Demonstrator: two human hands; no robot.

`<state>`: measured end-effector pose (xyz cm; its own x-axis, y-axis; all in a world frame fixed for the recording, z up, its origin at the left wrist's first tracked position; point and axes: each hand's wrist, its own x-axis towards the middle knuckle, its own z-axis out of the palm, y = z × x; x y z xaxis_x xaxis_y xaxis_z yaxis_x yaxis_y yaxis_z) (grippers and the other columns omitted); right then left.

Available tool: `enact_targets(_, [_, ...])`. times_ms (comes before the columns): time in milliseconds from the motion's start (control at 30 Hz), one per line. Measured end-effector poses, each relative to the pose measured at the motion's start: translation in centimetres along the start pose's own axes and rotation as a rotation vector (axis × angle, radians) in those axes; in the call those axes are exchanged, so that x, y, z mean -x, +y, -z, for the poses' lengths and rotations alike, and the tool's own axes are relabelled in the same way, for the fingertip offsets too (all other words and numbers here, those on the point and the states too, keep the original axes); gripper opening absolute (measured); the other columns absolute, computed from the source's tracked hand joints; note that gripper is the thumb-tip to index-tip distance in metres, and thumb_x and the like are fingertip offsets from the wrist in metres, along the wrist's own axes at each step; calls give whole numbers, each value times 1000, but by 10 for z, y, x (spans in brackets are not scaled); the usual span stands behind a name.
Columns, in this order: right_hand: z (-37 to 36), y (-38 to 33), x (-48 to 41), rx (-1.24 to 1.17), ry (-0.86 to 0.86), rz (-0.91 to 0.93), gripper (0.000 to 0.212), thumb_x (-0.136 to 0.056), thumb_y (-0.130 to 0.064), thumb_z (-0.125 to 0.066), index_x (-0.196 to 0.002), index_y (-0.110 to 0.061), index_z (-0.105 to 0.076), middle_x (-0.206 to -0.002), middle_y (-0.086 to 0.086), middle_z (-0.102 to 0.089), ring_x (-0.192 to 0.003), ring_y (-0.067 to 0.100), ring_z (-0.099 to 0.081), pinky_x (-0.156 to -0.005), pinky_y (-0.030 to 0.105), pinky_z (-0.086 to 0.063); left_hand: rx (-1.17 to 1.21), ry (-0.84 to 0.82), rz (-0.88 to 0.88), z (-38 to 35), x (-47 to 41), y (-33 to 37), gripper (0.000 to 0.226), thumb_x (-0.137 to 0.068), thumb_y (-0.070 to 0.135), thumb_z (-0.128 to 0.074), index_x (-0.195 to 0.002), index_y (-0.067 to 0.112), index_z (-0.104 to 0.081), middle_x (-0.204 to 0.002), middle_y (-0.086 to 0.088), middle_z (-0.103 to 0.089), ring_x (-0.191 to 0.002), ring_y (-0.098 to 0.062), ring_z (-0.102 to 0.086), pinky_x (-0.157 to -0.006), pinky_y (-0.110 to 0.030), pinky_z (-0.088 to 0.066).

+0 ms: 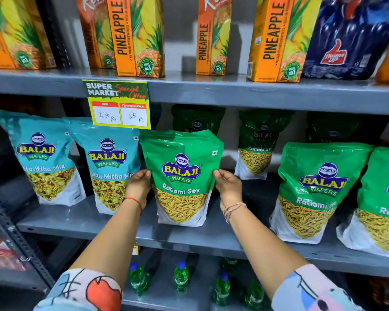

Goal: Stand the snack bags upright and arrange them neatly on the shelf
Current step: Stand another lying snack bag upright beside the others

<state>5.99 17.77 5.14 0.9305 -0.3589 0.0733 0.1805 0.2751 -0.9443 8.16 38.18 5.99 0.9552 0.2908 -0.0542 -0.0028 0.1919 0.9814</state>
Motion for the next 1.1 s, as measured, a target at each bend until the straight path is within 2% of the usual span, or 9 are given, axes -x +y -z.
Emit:
enact_targets(67, [8,7,6,36,-131,-58,32,-86,5,-53,-117,12,-51,-105,10,-65,-92,22,-61,-92,36,-48,-16,-106,9,8,6,-4,32,-97,9,-39,-126,-3,-47,-131,-21,-53,-93,-22,-57,-88,-33,-46])
enact_targets(133, [20,21,13,187,-265,-138,39,-82,6,-58,-121,7,-49,-125,16,-56,-111,26,-54,-101,39,-42,-64,-241,52,16,17,-17,35,-98,11,-39,-131,0,-42,-138,-23,-47,-110,-29,-54,-94,-34,-43])
enact_targets(200, [29,40,20,373,-379,-205,38,-79,9,-60,-116,6,-53,-128,22,-55,-115,32,-55,-101,41,-43,-234,-353,74,22,30,-34,43,-94,5,-46,-135,1,-36,-142,-21,-42,-121,-25,-45,-102,-33,-34])
enact_targets(300, [32,67,30,581,-391,-219,28,-80,9,-58,-108,5,-57,-120,28,-60,-110,36,-57,-99,50,-44,-443,-414,44,27,37,-57,60,-83,-6,-60,-136,-1,-33,-142,-18,-41,-120,-17,-41,-98,-24,-31])
enact_targets(533, [29,80,32,649,-341,-193,12,-85,-4,-58,-92,-13,-57,-99,11,-63,-95,20,-55,-87,33,-43,-577,-330,-26,28,36,-67,51,-80,-9,-62,-127,-7,-43,-137,-23,-47,-127,-30,-45,-96,-24,-34])
enact_targets(700, [28,84,33,648,-333,-175,21,-85,-4,-58,-105,-4,-60,-115,18,-65,-109,28,-58,-100,43,-44,-606,-331,-37,28,38,-67,49,-80,-9,-61,-126,-7,-44,-136,-22,-49,-125,-30,-46,-84,-13,-32])
enact_targets(967, [30,75,49,673,-339,-116,44,-84,-6,-58,-126,-11,-48,-131,11,-56,-120,28,-52,-102,35,-42,-540,-308,0,28,41,-72,49,-82,-9,-59,-128,-5,-43,-137,-21,-48,-128,-30,-45,-105,-32,-34])
enact_targets(1033, [40,73,65,780,-331,-12,62,-83,-8,-59,-139,-12,-33,-148,2,-34,-135,19,-34,-112,30,-28,-443,-205,-2,28,50,-77,46,-82,-9,-59,-127,-5,-46,-133,-21,-52,-124,-31,-48,-105,-35,-36])
enact_targets(1100, [62,73,85,827,-314,92,66,-84,-11,-61,-142,-15,-27,-151,-6,-21,-140,10,-20,-113,18,-15,-435,80,-57,28,65,-88,34,-84,-1,-60,-118,-2,-56,-120,-24,-62,-113,-33,-57,-97,-39,-43])
